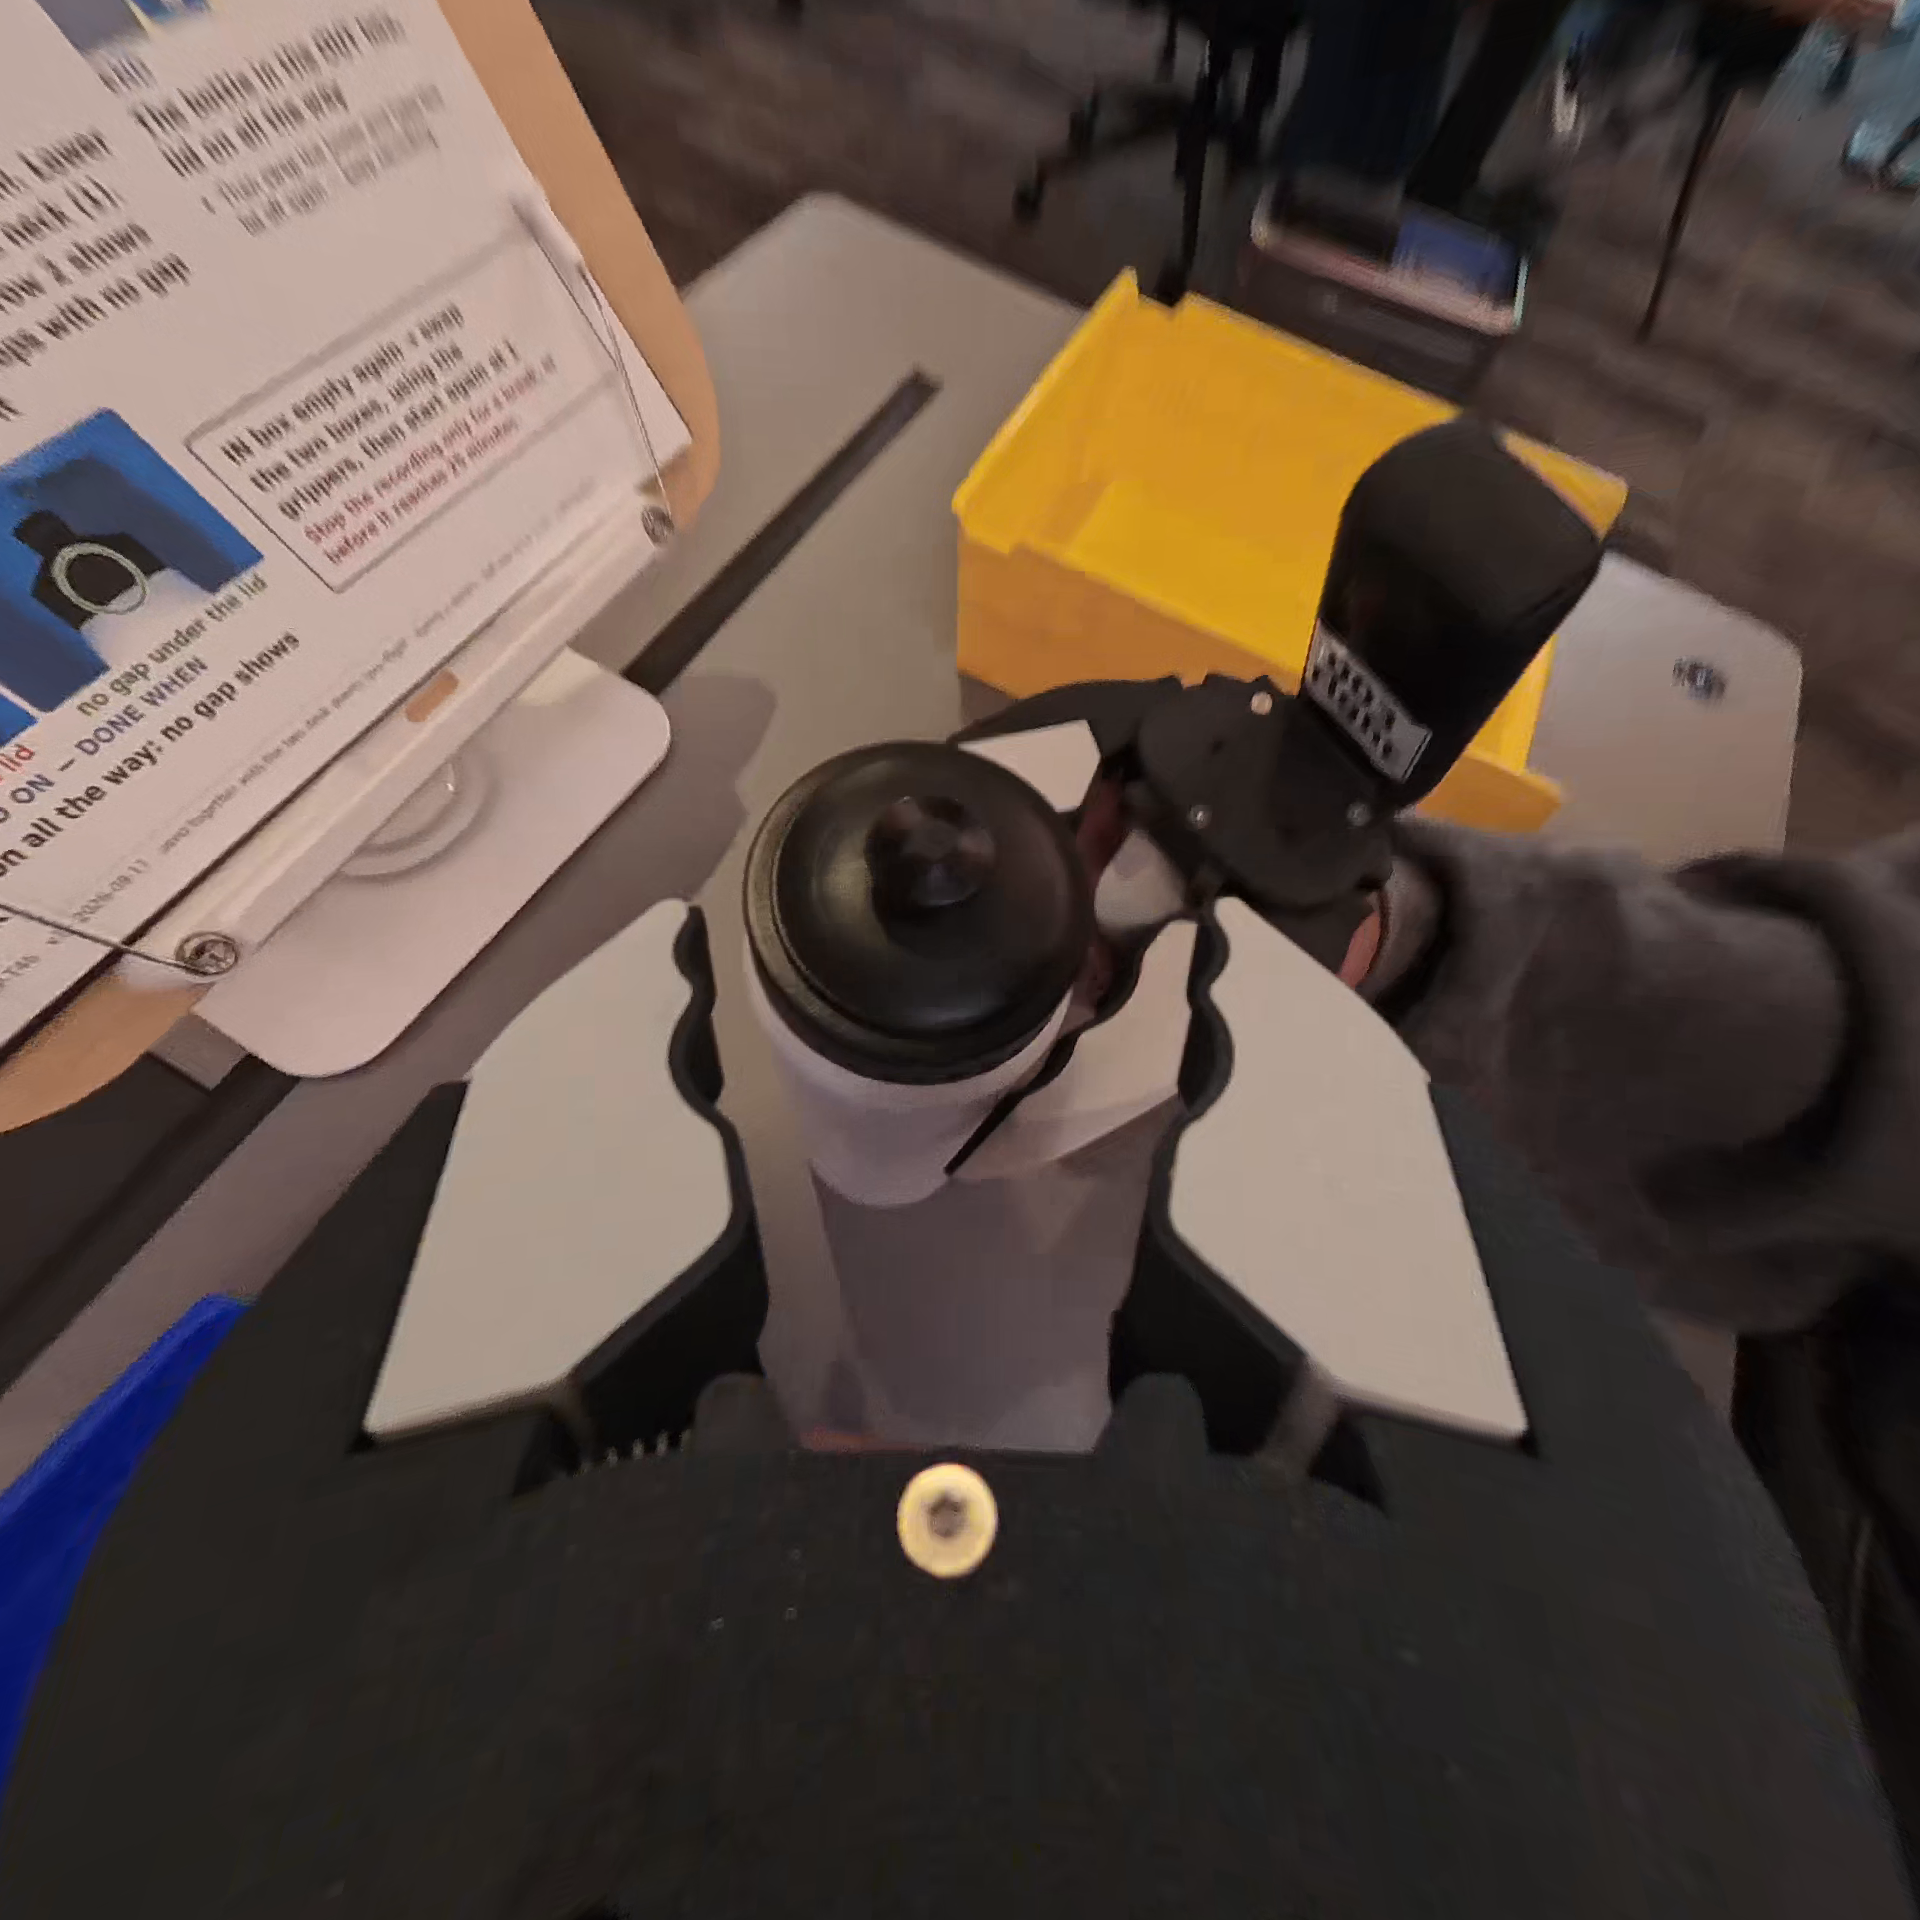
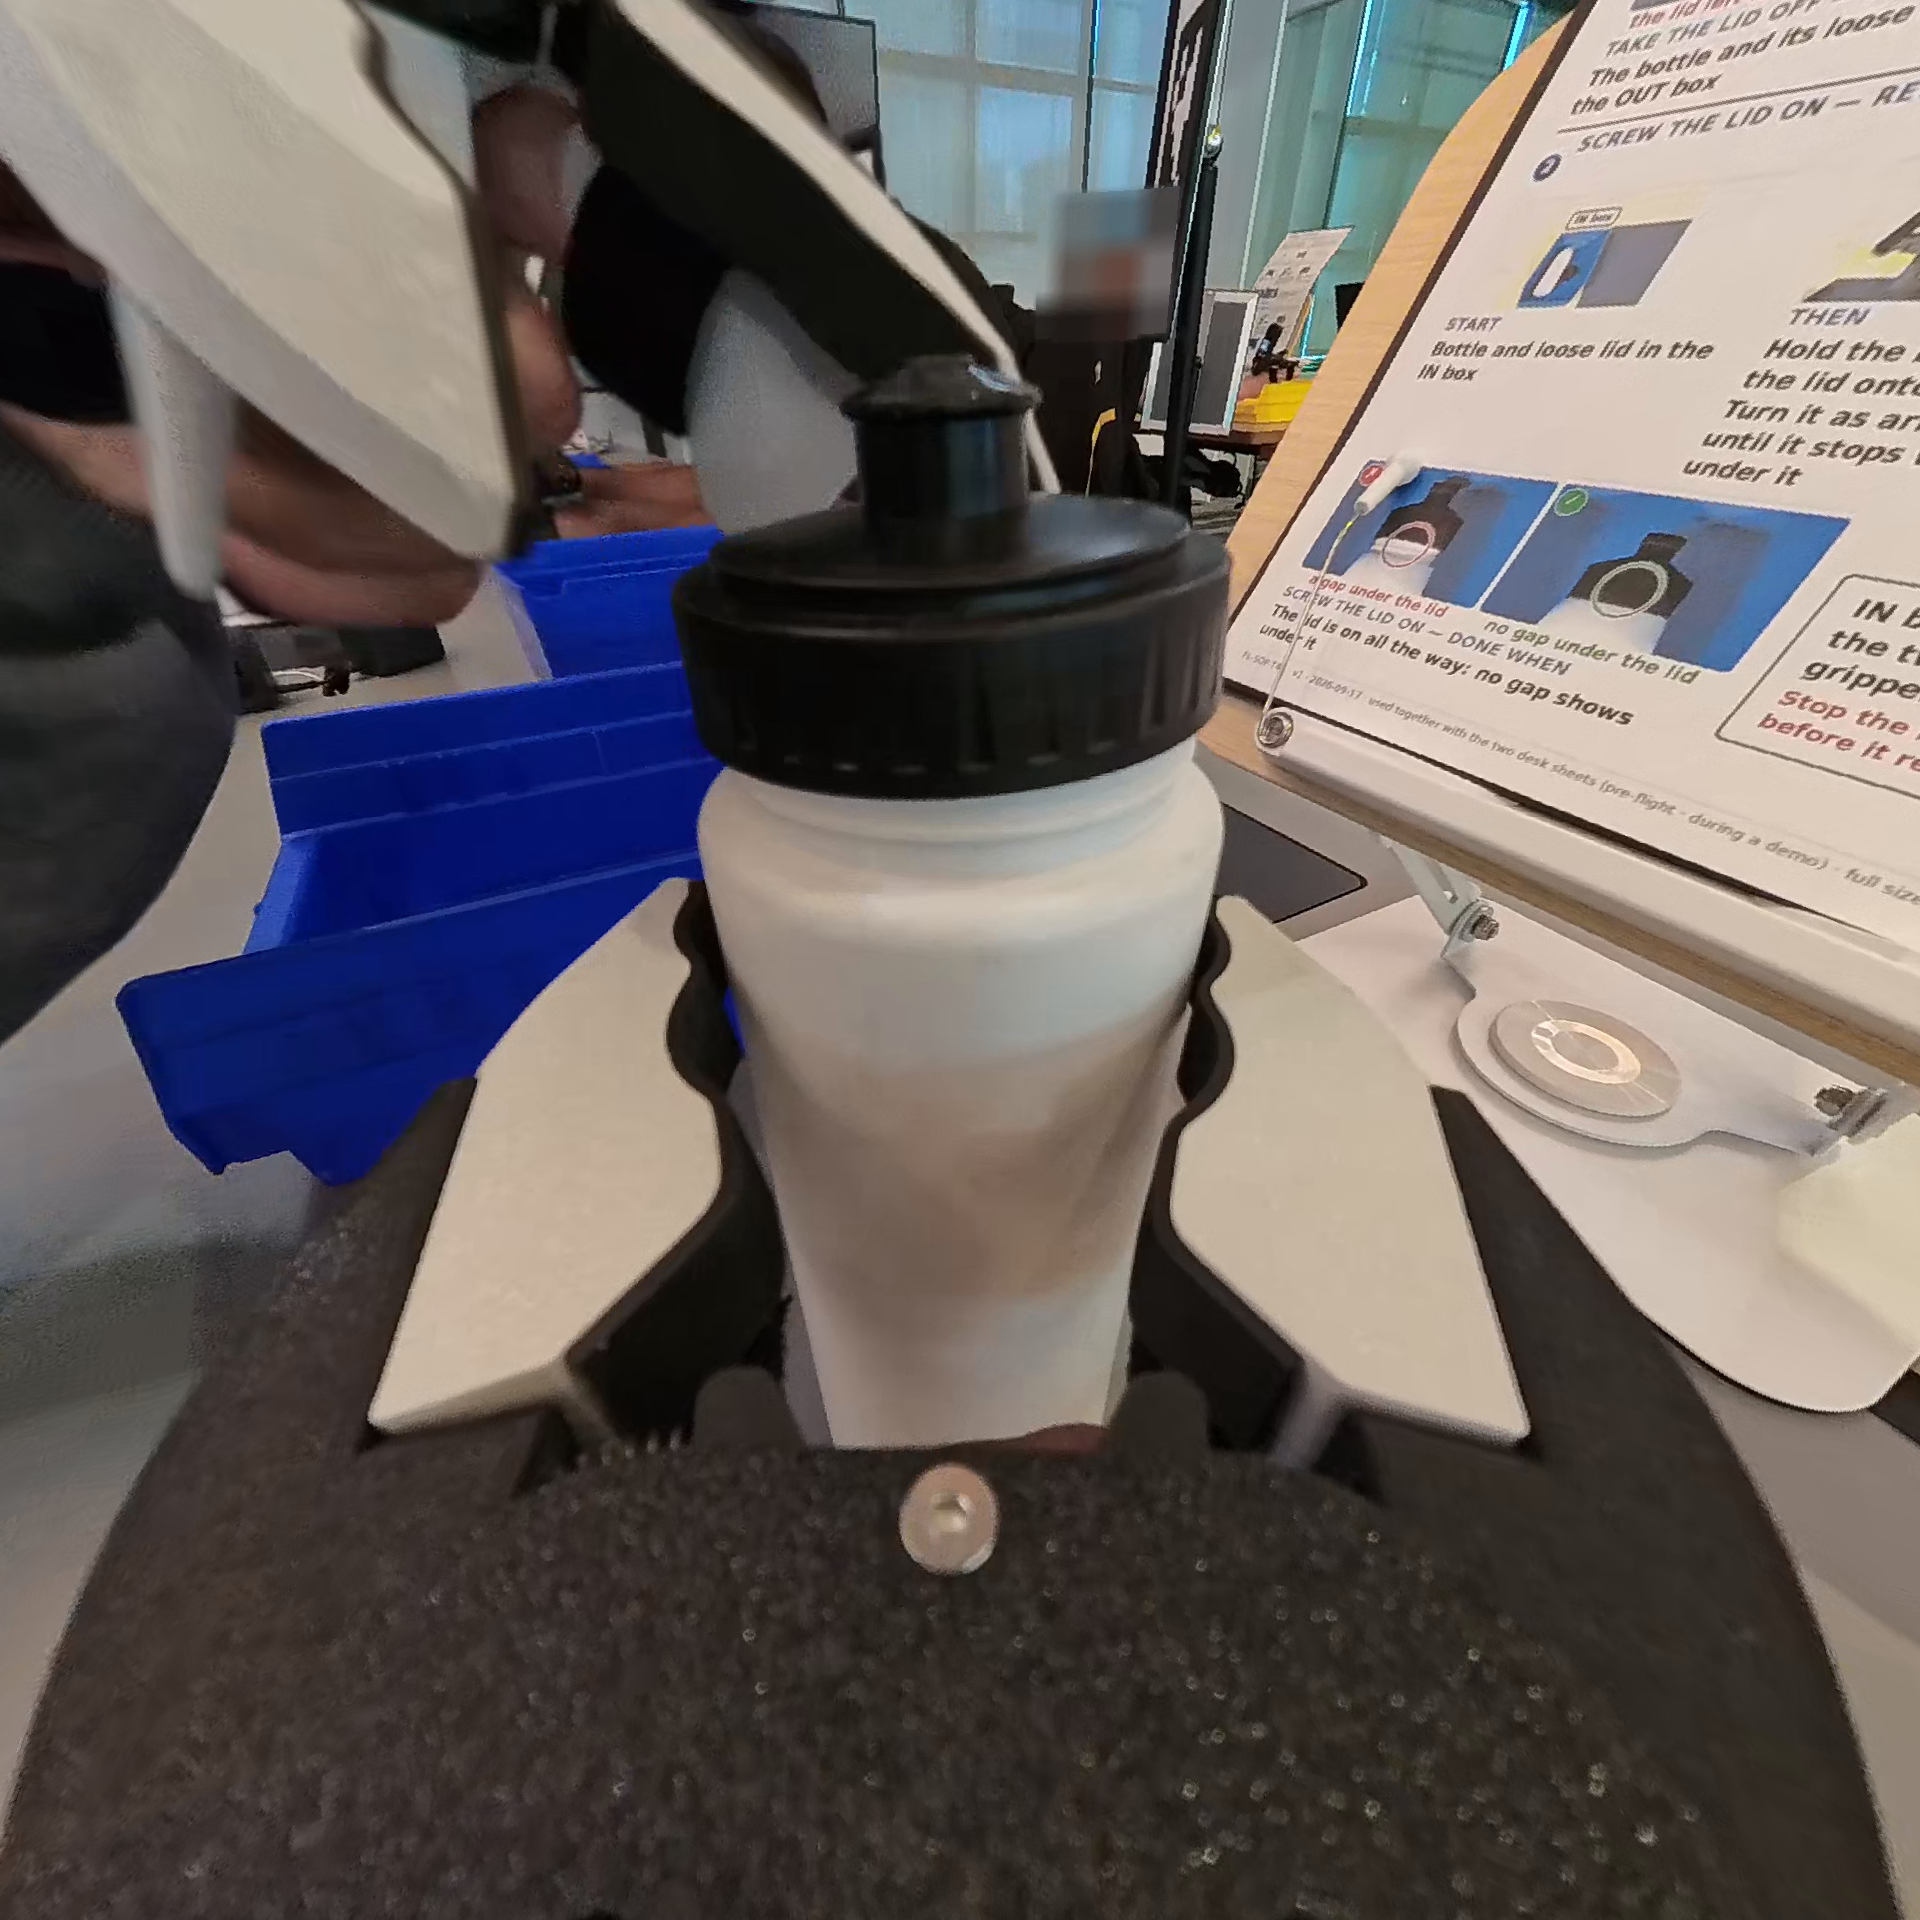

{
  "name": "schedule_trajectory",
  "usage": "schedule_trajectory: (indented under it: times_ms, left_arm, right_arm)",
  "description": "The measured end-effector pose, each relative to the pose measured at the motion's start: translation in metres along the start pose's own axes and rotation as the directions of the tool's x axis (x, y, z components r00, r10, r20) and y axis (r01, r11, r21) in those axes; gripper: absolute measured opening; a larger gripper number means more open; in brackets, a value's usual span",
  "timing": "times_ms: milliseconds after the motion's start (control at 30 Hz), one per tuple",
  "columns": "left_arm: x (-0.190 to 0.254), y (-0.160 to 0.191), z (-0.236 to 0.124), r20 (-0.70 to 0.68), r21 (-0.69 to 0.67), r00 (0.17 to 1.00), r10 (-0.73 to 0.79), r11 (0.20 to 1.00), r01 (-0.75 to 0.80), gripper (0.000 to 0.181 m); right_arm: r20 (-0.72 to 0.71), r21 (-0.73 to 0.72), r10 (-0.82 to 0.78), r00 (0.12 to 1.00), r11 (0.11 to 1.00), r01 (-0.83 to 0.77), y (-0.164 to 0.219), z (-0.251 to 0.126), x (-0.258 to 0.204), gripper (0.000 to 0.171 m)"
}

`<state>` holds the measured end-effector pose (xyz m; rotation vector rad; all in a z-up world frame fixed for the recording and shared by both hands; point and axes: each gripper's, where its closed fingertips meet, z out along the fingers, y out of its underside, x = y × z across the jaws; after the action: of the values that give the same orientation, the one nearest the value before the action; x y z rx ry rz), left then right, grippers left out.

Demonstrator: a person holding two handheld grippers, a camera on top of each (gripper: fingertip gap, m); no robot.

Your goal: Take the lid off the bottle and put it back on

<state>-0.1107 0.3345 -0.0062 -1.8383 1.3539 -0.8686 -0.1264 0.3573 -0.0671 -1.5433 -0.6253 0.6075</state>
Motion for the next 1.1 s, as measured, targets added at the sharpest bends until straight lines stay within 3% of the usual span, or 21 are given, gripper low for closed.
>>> schedule_trajectory:
  times_ms: [67,233,333,500,1100]
  left_arm:
    - [-0.002,0.0,0.001,0.068,0.068,0.998,-0.003,0.998,-0.002,0.086]
    - [-0.01,0.01,0.013,0.183,0.08,0.983,0.011,0.996,-0.026,0.084]
    - [-0.009,0.011,0.019,0.186,0.09,0.982,0.009,0.996,-0.026,0.072]
    - [-0.008,0.002,0.015,0.177,0.117,0.983,-0.039,0.993,0.018,0.072]
    - [-0.011,0.009,0.017,0.214,-0.011,0.976,-0.041,0.999,0.045,0.072]
  right_arm:
    - [0.0,0.0,0.0,1.0,1.0,0.0,0.0,0.0,0.0,0.085]
    - [-0.004,-0.003,-0.002,1.0,1.0,0.002,0.0,0.0,0.0,0.085]
    - [-0.005,-0.002,-0.002,1.0,1.0,0.002,0.0,0.0,0.0,0.085]
    - [-0.003,-0.002,-0.002,1.0,1.0,0.002,0.0,0.0,0.0,0.085]
    - [-0.004,-0.004,-0.004,1.0,1.0,0.004,0.0,0.001,-0.001,0.085]
